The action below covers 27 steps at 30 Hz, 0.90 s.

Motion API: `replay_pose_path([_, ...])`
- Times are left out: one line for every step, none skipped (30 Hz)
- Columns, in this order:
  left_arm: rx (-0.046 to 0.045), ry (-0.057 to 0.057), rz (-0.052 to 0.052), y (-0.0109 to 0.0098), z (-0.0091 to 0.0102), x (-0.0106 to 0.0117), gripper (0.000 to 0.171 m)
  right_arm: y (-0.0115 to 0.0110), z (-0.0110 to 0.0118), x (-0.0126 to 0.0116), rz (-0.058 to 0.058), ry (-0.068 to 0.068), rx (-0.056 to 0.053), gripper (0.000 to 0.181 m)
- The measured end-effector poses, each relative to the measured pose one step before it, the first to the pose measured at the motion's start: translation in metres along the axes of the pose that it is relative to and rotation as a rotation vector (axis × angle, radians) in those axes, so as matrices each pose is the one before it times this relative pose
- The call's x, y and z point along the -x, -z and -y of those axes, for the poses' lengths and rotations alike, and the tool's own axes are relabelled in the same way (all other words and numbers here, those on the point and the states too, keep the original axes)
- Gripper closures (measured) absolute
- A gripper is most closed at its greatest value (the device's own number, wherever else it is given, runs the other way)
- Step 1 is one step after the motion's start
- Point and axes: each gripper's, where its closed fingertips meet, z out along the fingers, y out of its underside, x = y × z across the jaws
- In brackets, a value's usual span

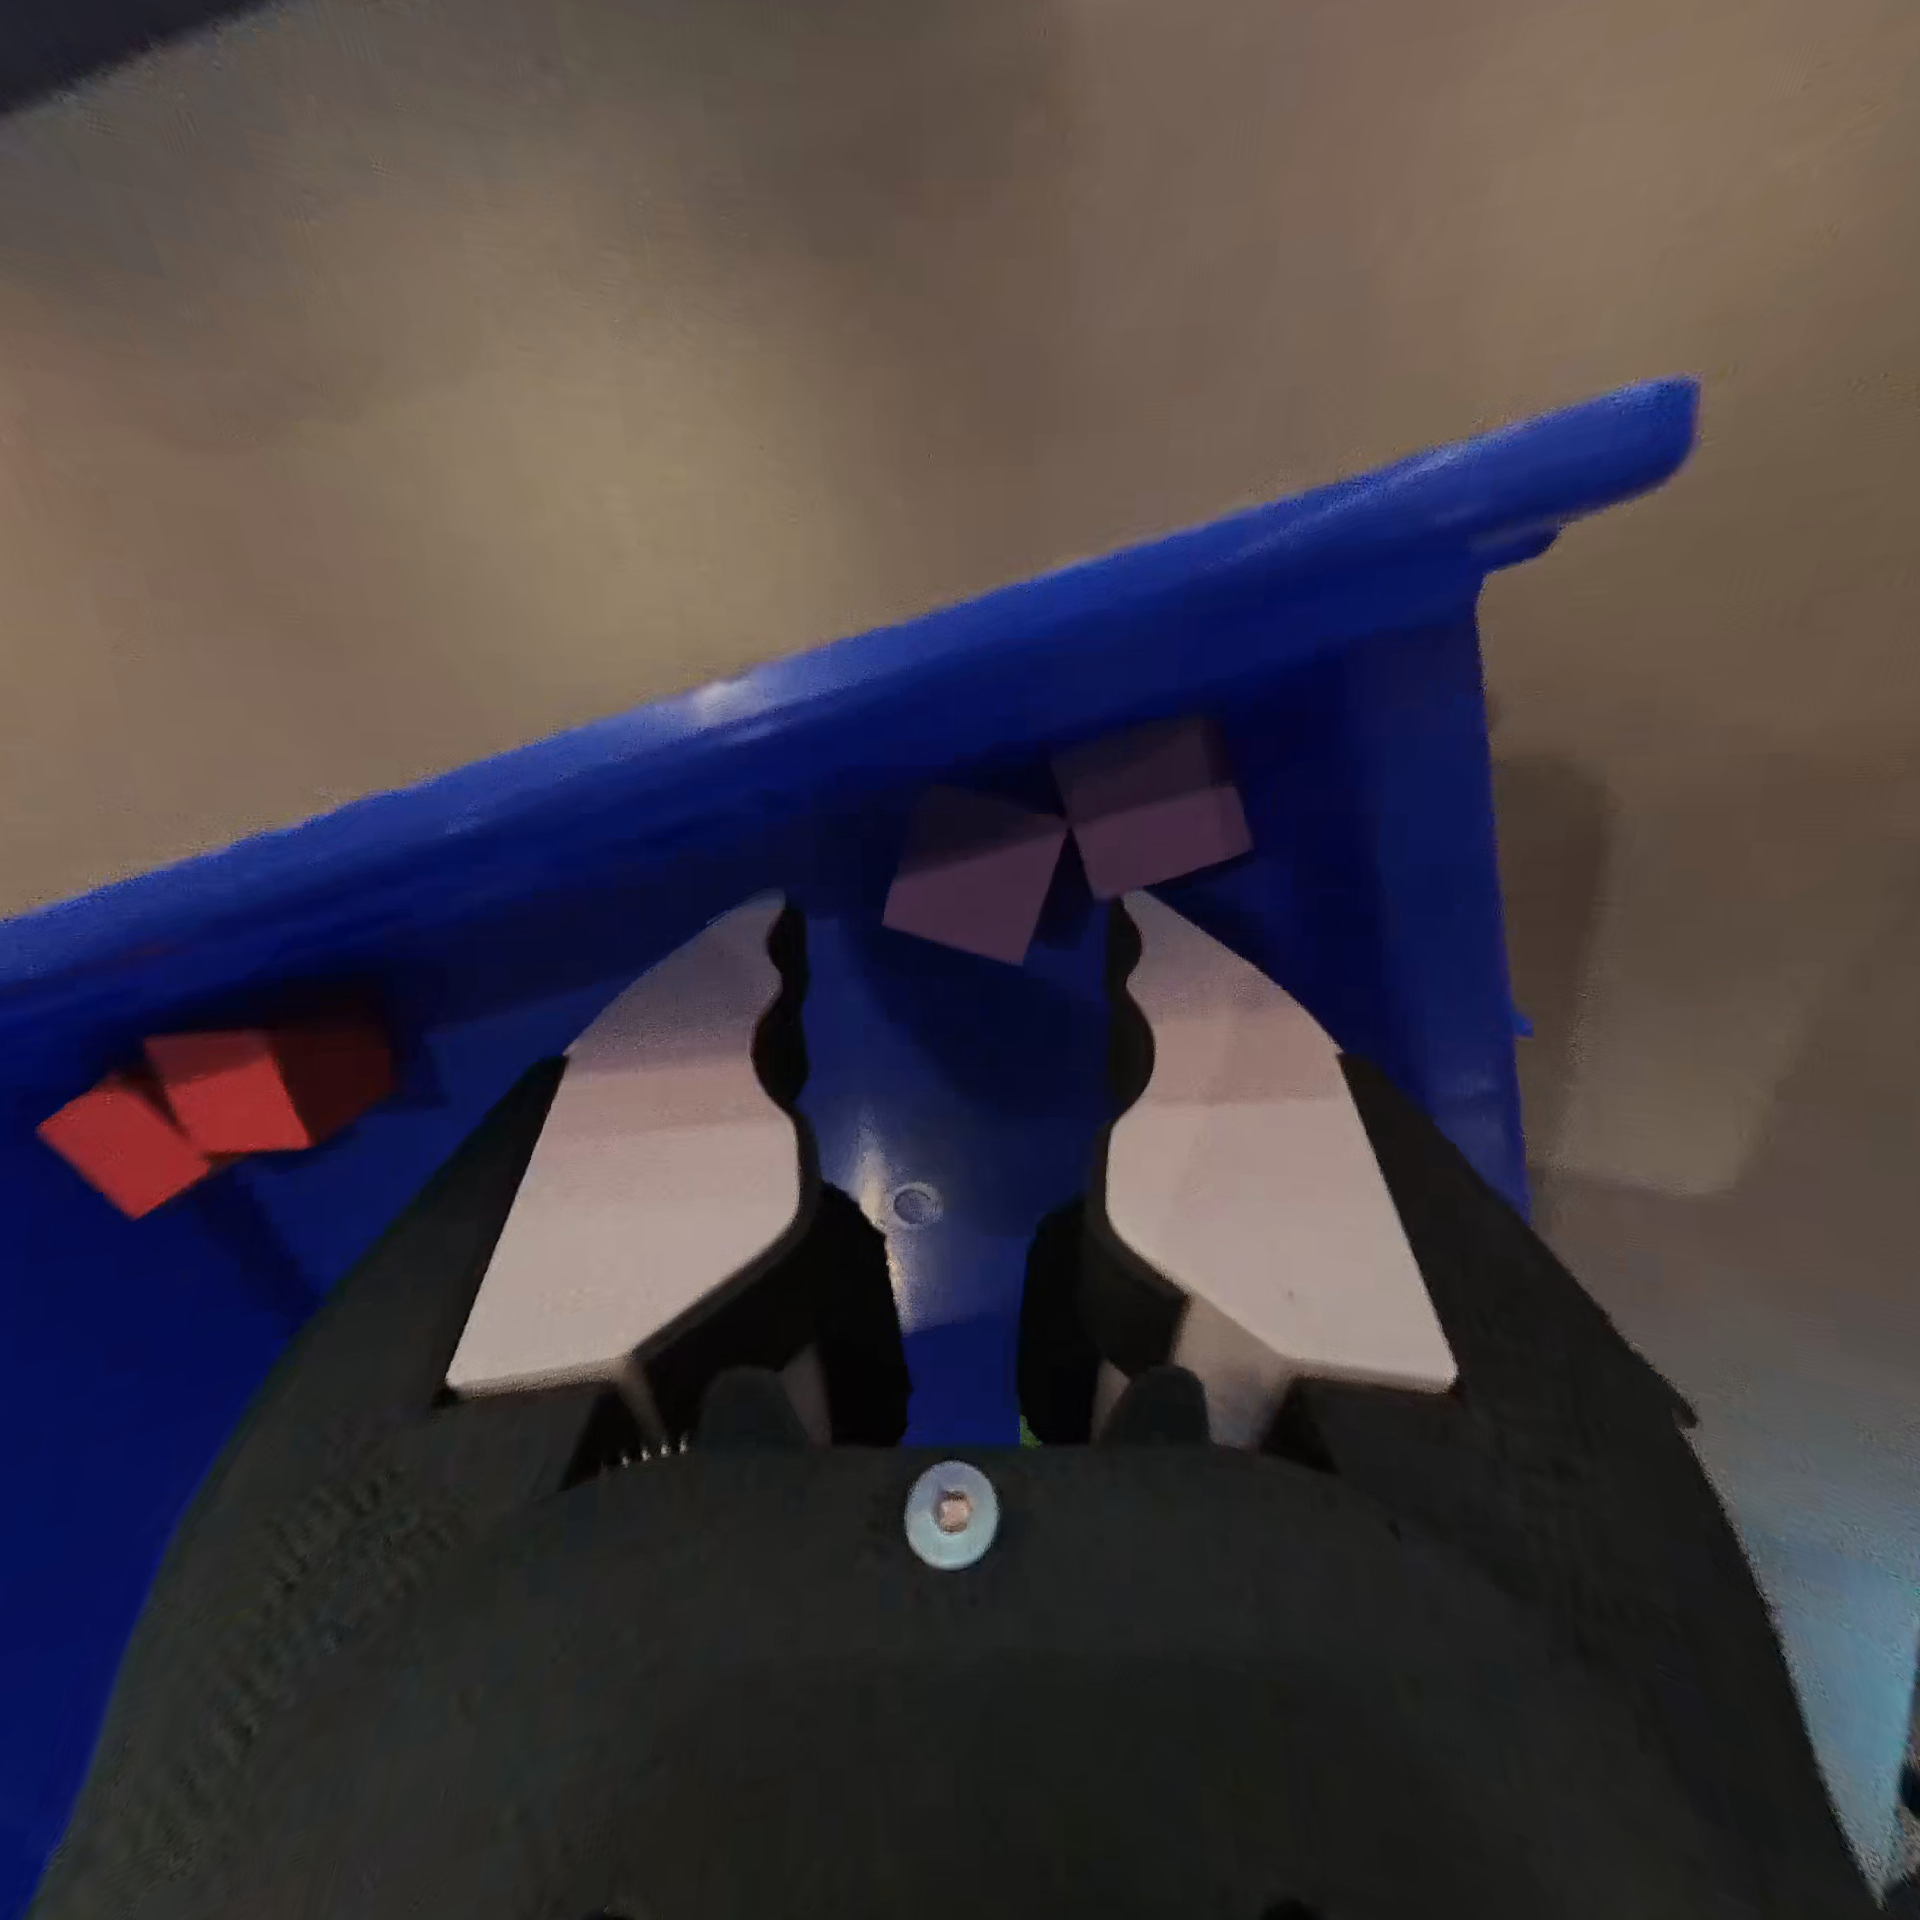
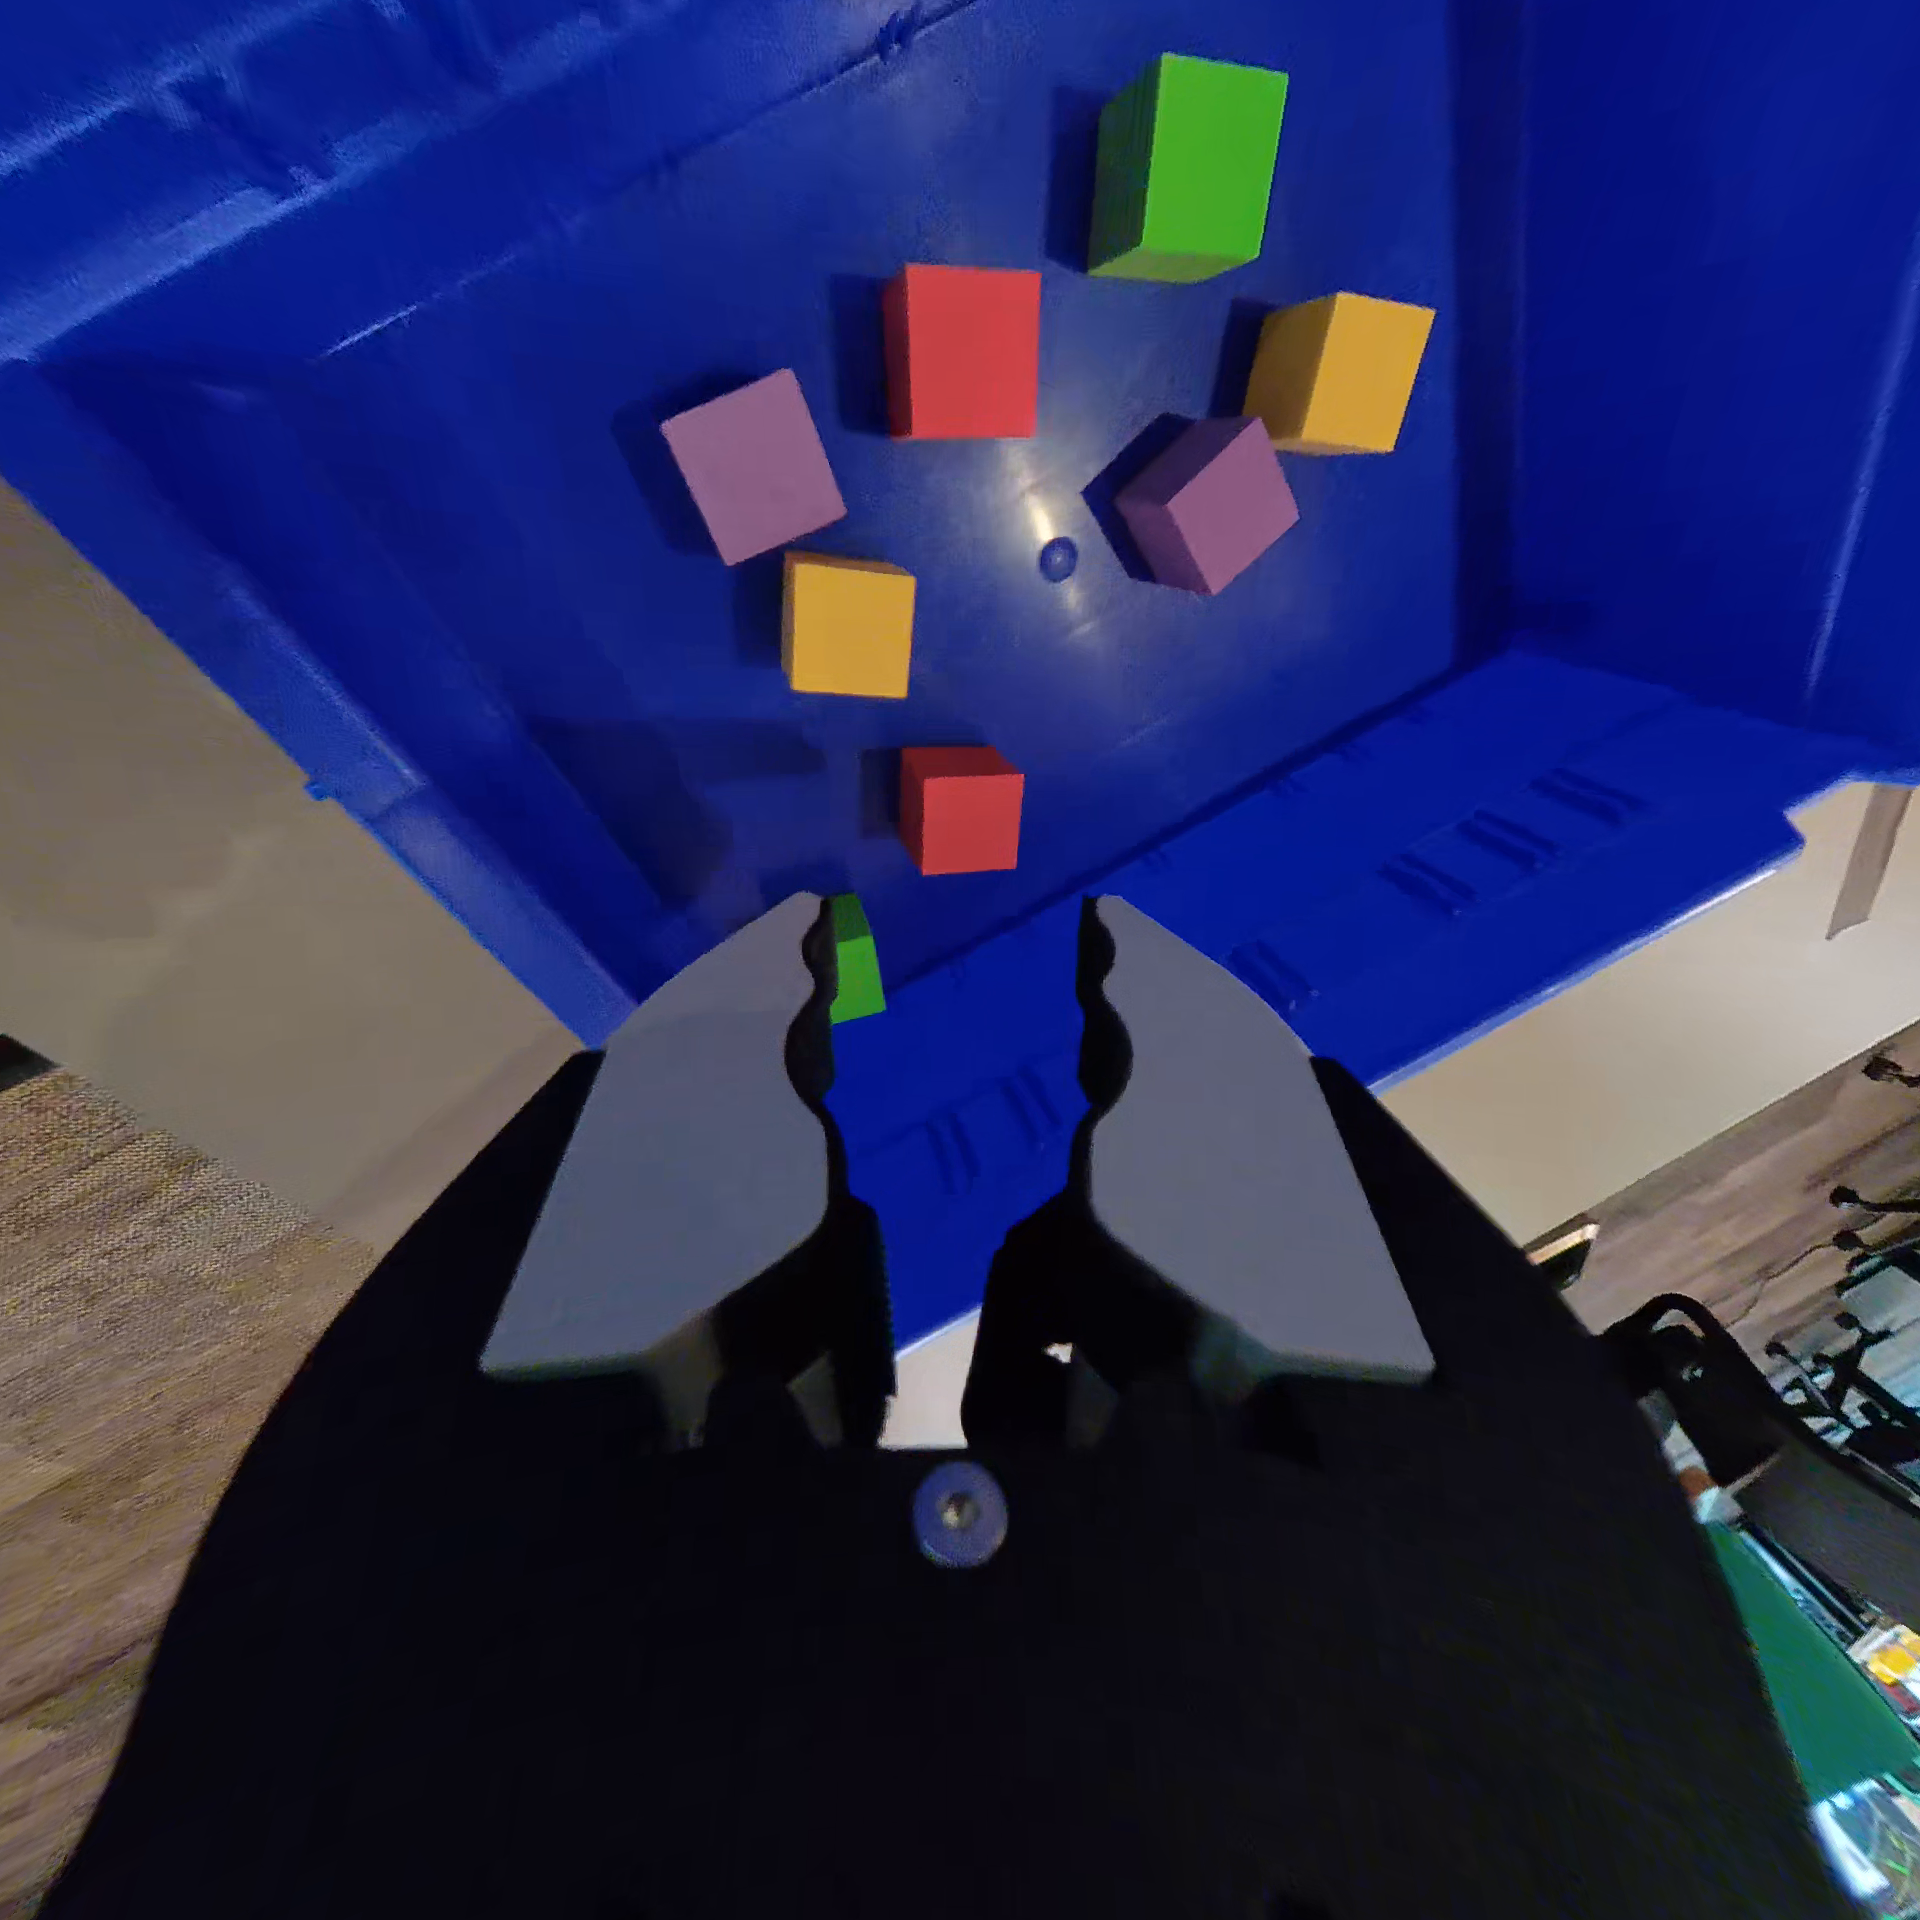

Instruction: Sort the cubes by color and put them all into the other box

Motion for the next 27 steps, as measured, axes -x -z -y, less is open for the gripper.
replay_pose_path([0.01382,-0.0078,-0.0057,-0.00386,-0.00091,-0.00005,0.115,0.00228,0.00030,0.00120,-0.0047,0.0047,-0.0034,0.136])
replay_pose_path([0.01138,-0.0048,-0.0101,-0.00357,-0.00079,-0.00042,0.118,0.00220,0.00066,0.00110,-0.0061,0.0054,-0.0038,0.137])
replay_pose_path([0.00364,-0.0011,-0.0248,-0.00251,0.00002,-0.00234,0.121,0.00222,0.00094,0.00118,-0.0072,0.0078,-0.0055,0.137])
replay_pose_path([-0.00644,0.0028,-0.0209,-0.00071,0.00107,-0.00191,0.129,0.00226,0.00141,0.00134,-0.0062,0.0061,-0.0078,0.137])
replay_pose_path([-0.00911,0.0010,0.0032,-0.00003,0.00067,0.00077,0.135,0.00216,0.00138,0.00148,-0.0048,0.0049,-0.0074,0.137])
replay_pose_path([-0.00879,-0.0023,-0.0027,0.00023,0.00011,-0.00037,0.141,0.00236,0.00095,0.00141,-0.0070,0.0070,-0.0052,0.138])
replay_pose_path([-0.01053,0.0095,-0.0069,0.00034,0.00024,-0.00079,0.142,0.00251,0.00141,0.00114,-0.0100,0.0078,-0.0071,0.138])
replay_pose_path([-0.00957,0.0182,-0.0052,0.00100,-0.00008,-0.00045,0.142,0.00317,0.00220,0.00086,-0.0104,0.0055,-0.0114,0.138])
replay_pose_path([-0.01450,0.0204,-0.0017,0.00184,0.00005,0.00006,0.142,0.00366,0.00273,0.00123,-0.0076,0.0033,-0.0146,0.138])
replay_pose_path([-0.02079,0.0213,0.0035,0.00320,0.00014,0.00041,0.142,0.00452,0.00368,0.00064,-0.0122,0.0035,-0.0196,0.139])
replay_pose_path([-0.02698,0.0260,0.0070,0.00485,0.00021,0.00082,0.142,0.00515,0.00581,0.00079,-0.0148,0.0064,-0.0317,0.139])
replay_pose_path([-0.03279,0.0292,0.0069,0.00623,0.00049,0.00062,0.142,0.00558,0.00770,0.00158,-0.0121,0.0070,-0.0412,0.139])
replay_pose_path([-0.03703,0.0302,0.0122,0.00741,0.00081,0.00090,0.142,0.00591,0.01024,0.00205,-0.0154,0.0120,-0.0528,0.139])
replay_pose_path([-0.04472,0.0344,0.0128,0.00873,0.00202,0.00086,0.142,0.00565,0.01307,0.00303,-0.0163,0.0174,-0.0677,0.139])
replay_pose_path([-0.06128,0.0447,-0.0025,0.00999,0.00497,-0.00095,0.142,0.00489,0.01548,0.00536,-0.0059,0.0178,-0.0768,0.139])
replay_pose_path([-0.08545,0.0550,-0.0277,0.01115,0.00958,-0.00427,0.142,0.00371,0.01920,0.00707,-0.0014,0.0197,-0.0961,0.138])
replay_pose_path([-0.11135,0.0585,-0.0603,0.01175,0.01447,-0.00916,0.143,0.00196,0.02239,0.01029,0.0079,0.0299,-0.1150,0.137])
replay_pose_path([-0.12693,0.0596,-0.0874,0.01134,0.01808,-0.01377,0.143,-0.00060,0.02188,0.01031,0.0009,0.0421,-0.1076,0.136])
replay_pose_path([-0.13162,0.0543,-0.1033,0.00960,0.01990,-0.01684,0.142,-0.00280,0.02010,0.00684,-0.0227,0.0418,-0.0911,0.133])
replay_pose_path([-0.12143,0.0450,-0.1111,0.00668,0.01873,-0.01859,0.142,-0.00385,0.01828,0.00676,-0.0165,0.0416,-0.0753,0.131])
replay_pose_path([-0.09807,0.0418,-0.0935,0.00327,0.01524,-0.01576,0.143,-0.00409,0.01834,0.00342,-0.0286,0.0308,-0.0740,0.128])
replay_pose_path([-0.07504,0.0419,-0.0753,0.00066,0.01149,-0.01232,0.143,-0.00390,0.01840,0.00310,-0.0212,0.0208,-0.0776,0.128])
replay_pose_path([-0.05401,0.0503,-0.0578,-0.00118,0.00785,-0.00873,0.143,-0.00423,0.01646,0.00186,-0.0205,0.0135,-0.0663,0.129])
replay_pose_path([-0.03729,0.0558,-0.0406,-0.00260,0.00502,-0.00522,0.143,-0.00405,0.01357,-0.00093,-0.0368,0.0243,-0.0499,0.130])
replay_pose_path([-0.02436,0.0466,-0.0462,-0.00371,0.00241,-0.00589,0.143,-0.00346,0.01125,-0.00157,-0.0344,0.0284,-0.0359,0.130])
replay_pose_path([-0.01444,0.0423,-0.0291,-0.00429,0.00044,-0.00347,0.143,-0.00265,0.01031,-0.00388,-0.0419,0.0231,-0.0320,0.131])
replay_pose_path([-0.01342,0.0323,-0.0209,-0.00429,0.00012,-0.00215,0.143,-0.00226,0.00940,-0.00264,-0.0262,0.0138,-0.0306,0.131])
